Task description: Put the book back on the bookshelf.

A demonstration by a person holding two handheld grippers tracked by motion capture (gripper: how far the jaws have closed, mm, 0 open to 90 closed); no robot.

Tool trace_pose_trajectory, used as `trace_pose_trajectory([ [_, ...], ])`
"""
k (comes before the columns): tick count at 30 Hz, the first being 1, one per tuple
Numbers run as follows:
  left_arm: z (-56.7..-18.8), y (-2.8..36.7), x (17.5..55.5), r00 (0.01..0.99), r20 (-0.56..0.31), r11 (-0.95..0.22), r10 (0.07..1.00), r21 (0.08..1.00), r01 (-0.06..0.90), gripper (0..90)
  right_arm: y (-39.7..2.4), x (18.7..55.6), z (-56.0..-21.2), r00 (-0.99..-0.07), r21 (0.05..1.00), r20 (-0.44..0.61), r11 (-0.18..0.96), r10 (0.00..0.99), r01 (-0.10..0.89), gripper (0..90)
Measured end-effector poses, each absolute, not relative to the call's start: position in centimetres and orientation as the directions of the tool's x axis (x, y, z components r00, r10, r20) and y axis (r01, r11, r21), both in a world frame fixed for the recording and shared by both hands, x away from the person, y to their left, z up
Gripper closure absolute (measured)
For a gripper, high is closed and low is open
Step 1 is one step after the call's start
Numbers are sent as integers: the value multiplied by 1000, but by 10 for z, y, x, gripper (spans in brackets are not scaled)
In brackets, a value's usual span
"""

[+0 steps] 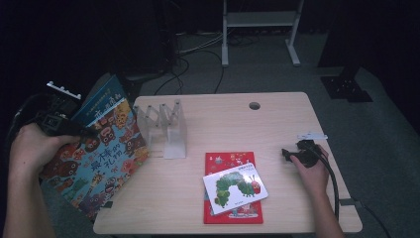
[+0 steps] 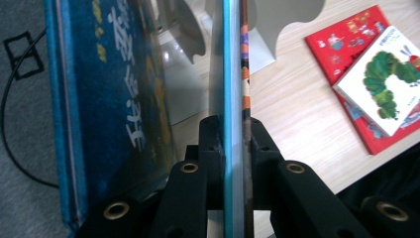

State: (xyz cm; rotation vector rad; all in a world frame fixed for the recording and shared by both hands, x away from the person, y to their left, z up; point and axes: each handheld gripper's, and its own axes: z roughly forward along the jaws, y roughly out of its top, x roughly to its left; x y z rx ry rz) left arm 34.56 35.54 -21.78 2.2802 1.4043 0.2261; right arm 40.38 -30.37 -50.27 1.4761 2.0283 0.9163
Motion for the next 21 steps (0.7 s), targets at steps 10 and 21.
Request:
trace_pose_trajectory([
  [10,-225,356,355,424,-82,-346,902,452,822,800,-304,404,-503,-313,744,14,200,950,638,198],
  [21,-236,346,375,356,-61,-286,932,476,831,800,-304,404,-503,-313,743,14,199,950,638,198],
])
